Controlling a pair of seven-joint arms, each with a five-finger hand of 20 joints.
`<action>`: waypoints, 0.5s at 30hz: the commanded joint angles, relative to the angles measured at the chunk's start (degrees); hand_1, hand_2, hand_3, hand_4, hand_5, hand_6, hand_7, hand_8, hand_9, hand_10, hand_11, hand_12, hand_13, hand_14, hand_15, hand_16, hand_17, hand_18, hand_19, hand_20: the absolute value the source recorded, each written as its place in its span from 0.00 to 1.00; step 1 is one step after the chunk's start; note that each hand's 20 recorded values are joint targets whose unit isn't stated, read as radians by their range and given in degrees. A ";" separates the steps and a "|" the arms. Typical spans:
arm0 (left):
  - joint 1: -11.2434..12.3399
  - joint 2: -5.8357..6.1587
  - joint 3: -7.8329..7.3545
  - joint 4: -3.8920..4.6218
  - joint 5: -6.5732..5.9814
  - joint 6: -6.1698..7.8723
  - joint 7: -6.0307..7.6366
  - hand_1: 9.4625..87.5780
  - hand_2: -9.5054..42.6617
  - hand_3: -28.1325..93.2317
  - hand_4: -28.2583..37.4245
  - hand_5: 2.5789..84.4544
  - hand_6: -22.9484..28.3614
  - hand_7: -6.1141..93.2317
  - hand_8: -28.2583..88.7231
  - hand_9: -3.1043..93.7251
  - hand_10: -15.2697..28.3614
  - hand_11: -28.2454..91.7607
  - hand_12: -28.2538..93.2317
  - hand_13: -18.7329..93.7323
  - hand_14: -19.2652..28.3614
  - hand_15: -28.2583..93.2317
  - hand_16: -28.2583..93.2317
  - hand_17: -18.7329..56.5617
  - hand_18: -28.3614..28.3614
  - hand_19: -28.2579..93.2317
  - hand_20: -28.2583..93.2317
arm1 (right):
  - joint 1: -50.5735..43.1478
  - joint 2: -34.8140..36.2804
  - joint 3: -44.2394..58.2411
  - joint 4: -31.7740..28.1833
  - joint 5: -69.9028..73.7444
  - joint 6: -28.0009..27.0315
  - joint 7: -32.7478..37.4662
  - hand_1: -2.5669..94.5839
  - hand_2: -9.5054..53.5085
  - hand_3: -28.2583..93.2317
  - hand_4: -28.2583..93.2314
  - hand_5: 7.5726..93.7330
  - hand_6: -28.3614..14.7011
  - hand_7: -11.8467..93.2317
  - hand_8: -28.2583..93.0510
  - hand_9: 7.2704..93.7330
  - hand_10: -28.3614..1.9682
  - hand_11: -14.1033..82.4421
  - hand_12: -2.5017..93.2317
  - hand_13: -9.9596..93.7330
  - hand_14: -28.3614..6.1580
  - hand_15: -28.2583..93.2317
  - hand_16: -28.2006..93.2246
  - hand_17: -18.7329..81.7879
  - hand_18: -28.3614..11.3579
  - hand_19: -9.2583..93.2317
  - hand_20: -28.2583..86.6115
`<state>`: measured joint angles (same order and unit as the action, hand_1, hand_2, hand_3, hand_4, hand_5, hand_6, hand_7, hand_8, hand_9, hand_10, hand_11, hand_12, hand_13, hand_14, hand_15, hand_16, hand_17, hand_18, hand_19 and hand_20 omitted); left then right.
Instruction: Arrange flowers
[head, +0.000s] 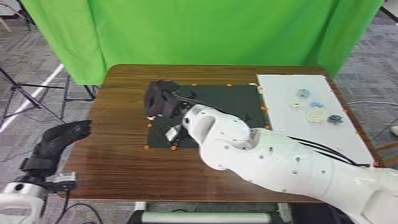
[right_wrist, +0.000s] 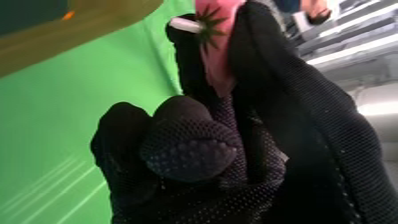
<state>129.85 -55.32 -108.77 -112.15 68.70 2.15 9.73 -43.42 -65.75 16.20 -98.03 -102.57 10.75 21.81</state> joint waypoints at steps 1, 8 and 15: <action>-3.21 1.05 1.75 0.89 0.22 -2.02 -0.55 0.26 0.12 0.65 0.27 0.52 0.58 0.19 0.19 0.45 0.73 0.41 0.32 0.45 0.82 0.43 0.22 0.31 0.78 0.36 0.37 | -0.12 -2.02 -2.91 2.80 -1.57 -0.85 -1.36 0.70 0.00 0.69 0.11 0.84 0.66 0.30 0.28 0.91 0.53 0.17 0.34 0.95 0.75 0.76 0.49 0.78 0.36 1.00 0.78; -4.53 0.74 3.13 1.23 0.40 -3.16 -0.41 0.26 0.13 0.66 0.27 0.52 0.59 0.18 0.20 0.45 0.74 0.41 0.32 0.45 0.83 0.44 0.21 0.30 0.78 0.36 0.37 | -1.46 -2.87 -3.85 6.12 -2.39 -1.10 -1.15 0.71 0.00 0.67 0.11 0.83 0.67 0.31 0.27 0.90 0.57 0.17 0.33 0.95 0.77 0.77 0.49 0.78 0.37 1.00 0.79; -5.59 0.82 4.25 1.42 0.34 -3.75 -0.32 0.28 0.15 0.62 0.32 0.53 0.61 0.17 0.20 0.44 0.77 0.41 0.32 0.45 0.84 0.46 0.20 0.29 0.79 0.37 0.37 | -0.79 -3.56 -5.49 8.29 -3.92 -1.65 -1.36 0.70 0.00 0.66 0.13 0.81 0.69 0.32 0.27 0.89 0.60 0.17 0.32 0.95 0.78 0.77 0.49 0.78 0.37 1.00 0.79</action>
<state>124.86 -54.42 -105.39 -110.83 68.74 -0.33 9.67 -44.45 -68.29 12.09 -91.31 -104.51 9.74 20.62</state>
